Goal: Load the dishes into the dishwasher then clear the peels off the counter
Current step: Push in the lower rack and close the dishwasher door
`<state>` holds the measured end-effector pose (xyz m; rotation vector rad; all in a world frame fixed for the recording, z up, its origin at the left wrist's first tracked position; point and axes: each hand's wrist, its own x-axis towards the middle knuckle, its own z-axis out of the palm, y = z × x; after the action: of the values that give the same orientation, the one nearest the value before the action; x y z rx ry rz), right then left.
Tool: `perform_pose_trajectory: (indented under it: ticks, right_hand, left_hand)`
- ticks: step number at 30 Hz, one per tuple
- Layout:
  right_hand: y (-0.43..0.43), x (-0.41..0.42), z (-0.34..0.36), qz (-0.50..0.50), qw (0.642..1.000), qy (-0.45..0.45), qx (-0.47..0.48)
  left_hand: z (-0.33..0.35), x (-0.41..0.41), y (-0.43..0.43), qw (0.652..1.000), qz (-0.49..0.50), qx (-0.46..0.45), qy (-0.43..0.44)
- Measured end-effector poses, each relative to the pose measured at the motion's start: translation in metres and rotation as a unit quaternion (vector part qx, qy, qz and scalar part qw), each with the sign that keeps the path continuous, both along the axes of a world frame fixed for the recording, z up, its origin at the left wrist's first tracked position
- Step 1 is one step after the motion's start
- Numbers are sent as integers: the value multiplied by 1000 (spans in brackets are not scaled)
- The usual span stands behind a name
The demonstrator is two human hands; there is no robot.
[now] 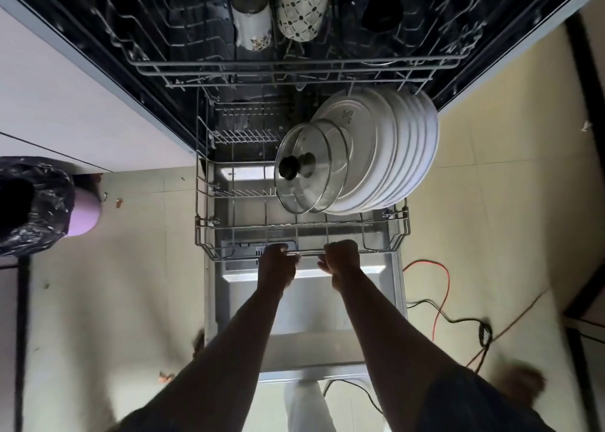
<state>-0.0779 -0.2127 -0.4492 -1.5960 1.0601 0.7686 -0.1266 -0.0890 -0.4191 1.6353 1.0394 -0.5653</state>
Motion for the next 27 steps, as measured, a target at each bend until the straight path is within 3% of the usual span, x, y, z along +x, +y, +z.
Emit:
perform_pose_trajectory:
  ticks: [2,4,6,13,16,21,24,27]
  right_hand:
    - [-5,8,-40,64,997,-32,-29]
    - [1,21,-20,136,987,-57,-59]
    - [13,32,30,241,964,-81,-83]
    - [15,56,32,451,864,-196,-111]
    - [13,81,37,562,783,-224,-144]
    - [14,123,38,639,711,-234,-178]
    - [17,142,35,695,635,-251,-225]
    - [16,162,30,716,585,-290,-249]
  left_hand:
    - [-18,9,10,1000,-23,11,-5]
    - [-47,14,20,999,-46,17,-13]
    - [-36,25,20,994,-84,59,-29]
    - [-9,69,30,958,-256,113,-69]
    - [-9,89,45,925,-337,159,-73]
    - [-5,126,62,864,-438,237,-76]
    - [-1,147,65,815,-502,282,-57]
    - [0,169,67,781,-535,317,-57]
